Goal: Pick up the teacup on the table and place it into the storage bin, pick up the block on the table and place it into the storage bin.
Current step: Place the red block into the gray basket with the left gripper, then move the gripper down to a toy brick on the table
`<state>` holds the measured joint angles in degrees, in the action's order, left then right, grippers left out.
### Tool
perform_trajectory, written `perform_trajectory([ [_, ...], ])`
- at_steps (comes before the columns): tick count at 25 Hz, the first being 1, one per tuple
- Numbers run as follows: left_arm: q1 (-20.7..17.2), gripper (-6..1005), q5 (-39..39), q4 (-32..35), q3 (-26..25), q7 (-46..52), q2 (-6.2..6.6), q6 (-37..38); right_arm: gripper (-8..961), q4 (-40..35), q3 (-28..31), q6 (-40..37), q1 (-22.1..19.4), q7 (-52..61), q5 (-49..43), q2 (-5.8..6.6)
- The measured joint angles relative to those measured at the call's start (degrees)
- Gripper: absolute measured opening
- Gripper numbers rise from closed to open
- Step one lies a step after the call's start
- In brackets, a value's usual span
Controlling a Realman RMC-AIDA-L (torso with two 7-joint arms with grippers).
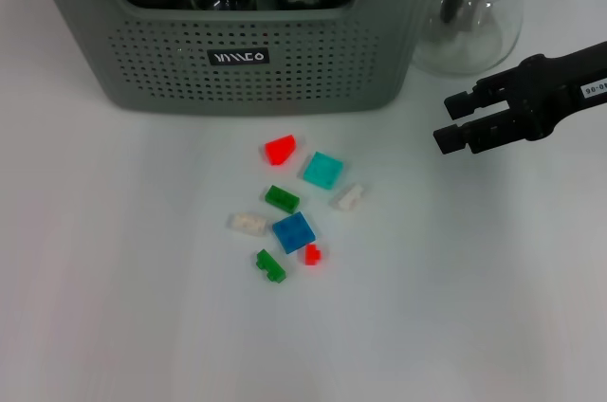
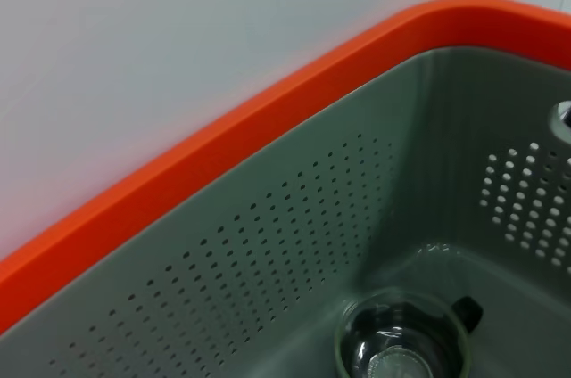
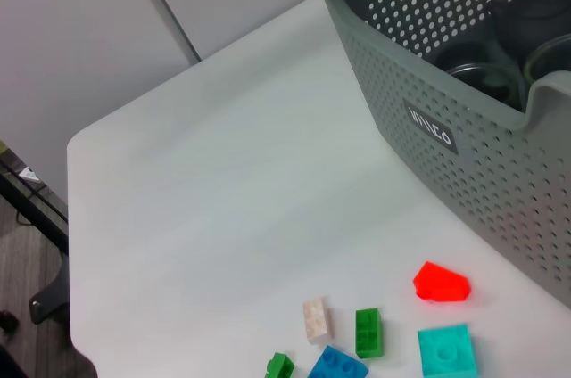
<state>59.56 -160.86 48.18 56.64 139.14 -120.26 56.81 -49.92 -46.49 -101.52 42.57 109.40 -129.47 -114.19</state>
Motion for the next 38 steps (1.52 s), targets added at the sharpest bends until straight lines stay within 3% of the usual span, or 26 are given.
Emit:
perform_trajectory([
  [6,-0.1,281,-1.5,0.1,0.4,0.2,-0.77,-1.6,685,0.0,0.0,0.0,-0.3,0.0,0.0,0.02],
  [12,-1.7,539,1.2,4.7,-1.5,0.0,-0.77,0.6,685,0.0,0.0,0.0,-0.4,-0.5,0.0,0.04],
  [15,-5.3,623,9.5,13.4,-2.5,-1.1,-0.80,7.1,685,0.0,0.1,0.0,-0.5,-0.9,0.0,0.13],
  [19,-12.0,735,26.3,26.9,-2.7,-4.6,-0.69,18.3,685,0.0,0.2,0.0,-0.7,-1.2,0.0,0.29],
  [23,-16.7,730,39.7,35.3,-6.8,-12.1,-0.90,33.7,685,0.0,0.2,0.0,-1.0,-1.7,0.0,0.36],
  [26,-18.2,727,43.0,38.1,-9.2,-16.6,-1.29,44.8,685,0.0,0.4,0.0,-1.4,-1.8,0.1,0.42],
  [29,-20.0,724,42.8,39.4,-8.7,-19.6,-1.84,51.9,685,0.0,0.4,0.0,-1.7,-1.8,0.3,0.44],
  [33,-23.4,723,38.4,40.7,-1.4,-20.7,-2.43,53.3,685,0.0,0.5,0.1,-1.9,-1.8,0.3,0.46],
  [38,-24.7,724,20.2,38.1,10.1,-23.7,-4.20,51.1,685,0.0,0.5,0.4,-1.8,-1.6,0.4,0.44],
])
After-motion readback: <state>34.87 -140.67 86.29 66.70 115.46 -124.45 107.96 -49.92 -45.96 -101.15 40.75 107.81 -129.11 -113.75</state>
